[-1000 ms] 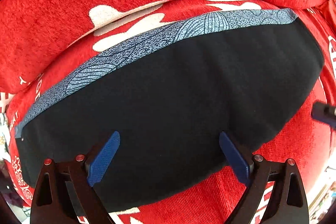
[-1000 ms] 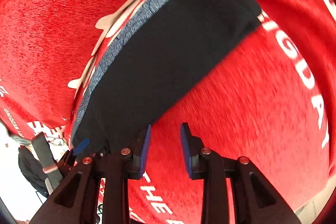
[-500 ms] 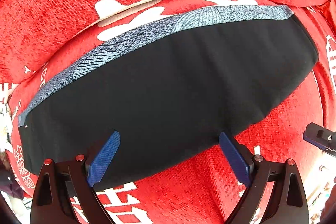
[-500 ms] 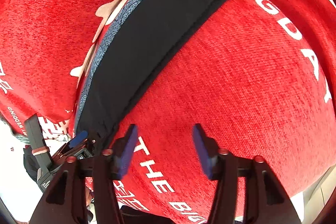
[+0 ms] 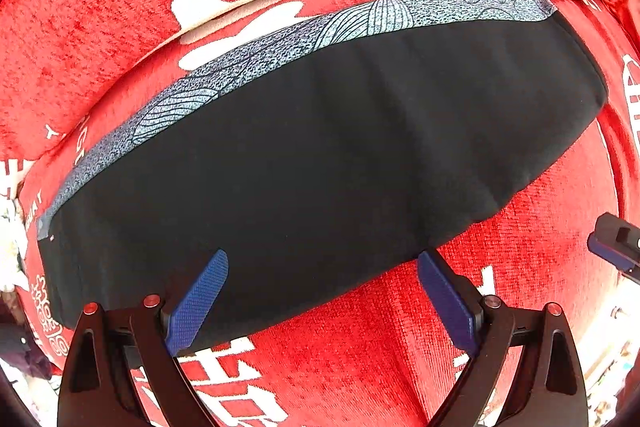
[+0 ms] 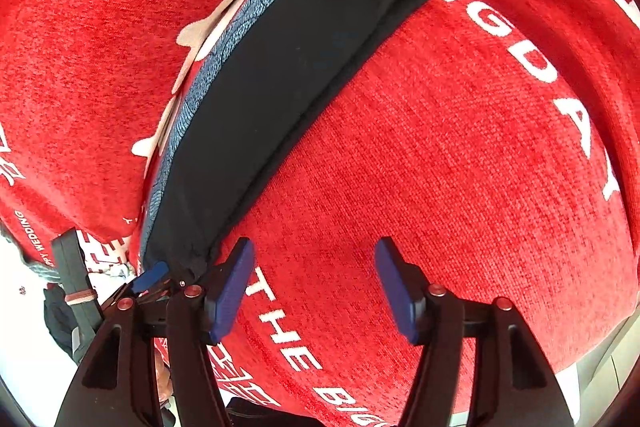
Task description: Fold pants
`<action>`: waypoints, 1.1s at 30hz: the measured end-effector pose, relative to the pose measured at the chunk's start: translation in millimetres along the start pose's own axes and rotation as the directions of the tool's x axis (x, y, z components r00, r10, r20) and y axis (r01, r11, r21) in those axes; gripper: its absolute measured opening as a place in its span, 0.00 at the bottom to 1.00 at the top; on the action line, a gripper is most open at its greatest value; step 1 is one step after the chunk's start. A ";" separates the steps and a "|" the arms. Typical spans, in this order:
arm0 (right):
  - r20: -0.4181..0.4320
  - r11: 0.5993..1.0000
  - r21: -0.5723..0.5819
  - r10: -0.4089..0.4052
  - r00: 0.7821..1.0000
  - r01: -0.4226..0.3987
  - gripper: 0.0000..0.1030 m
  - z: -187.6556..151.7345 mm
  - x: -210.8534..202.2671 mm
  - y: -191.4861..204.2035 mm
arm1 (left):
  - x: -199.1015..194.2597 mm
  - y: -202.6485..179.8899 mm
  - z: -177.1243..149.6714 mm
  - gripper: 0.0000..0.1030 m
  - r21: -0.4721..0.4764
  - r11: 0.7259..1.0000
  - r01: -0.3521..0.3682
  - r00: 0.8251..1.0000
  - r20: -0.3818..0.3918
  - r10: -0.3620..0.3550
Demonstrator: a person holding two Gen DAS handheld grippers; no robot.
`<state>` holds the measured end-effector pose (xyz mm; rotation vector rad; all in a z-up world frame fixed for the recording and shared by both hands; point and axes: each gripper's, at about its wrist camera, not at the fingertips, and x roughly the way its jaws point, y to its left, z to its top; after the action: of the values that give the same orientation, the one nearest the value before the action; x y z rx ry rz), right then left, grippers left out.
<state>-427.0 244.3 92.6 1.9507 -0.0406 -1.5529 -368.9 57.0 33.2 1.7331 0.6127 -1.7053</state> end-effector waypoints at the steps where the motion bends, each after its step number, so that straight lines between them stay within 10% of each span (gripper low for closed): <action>1: 0.004 1.000 0.000 0.001 1.000 -0.001 0.65 1.1 -0.6 -0.3 | 0.1 -0.9 0.3 0.99 0.002 1.000 0.002 1.000 -0.002 -0.002; 22: 0.065 0.996 0.045 0.080 0.995 -0.083 0.69 36.9 -7.2 -14.9 | -2.3 -13.2 41.9 0.99 -0.049 0.995 0.089 0.996 0.008 -0.089; 33: 0.194 0.948 0.125 0.265 0.944 -0.292 0.69 71.0 -3.5 -45.8 | 13.6 -14.4 64.8 0.99 -0.120 0.988 0.099 0.995 0.032 -0.096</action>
<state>-507.1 249.9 66.0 1.8209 -0.5030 -1.5605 -423.9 19.8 20.0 1.6171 0.7839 -1.7170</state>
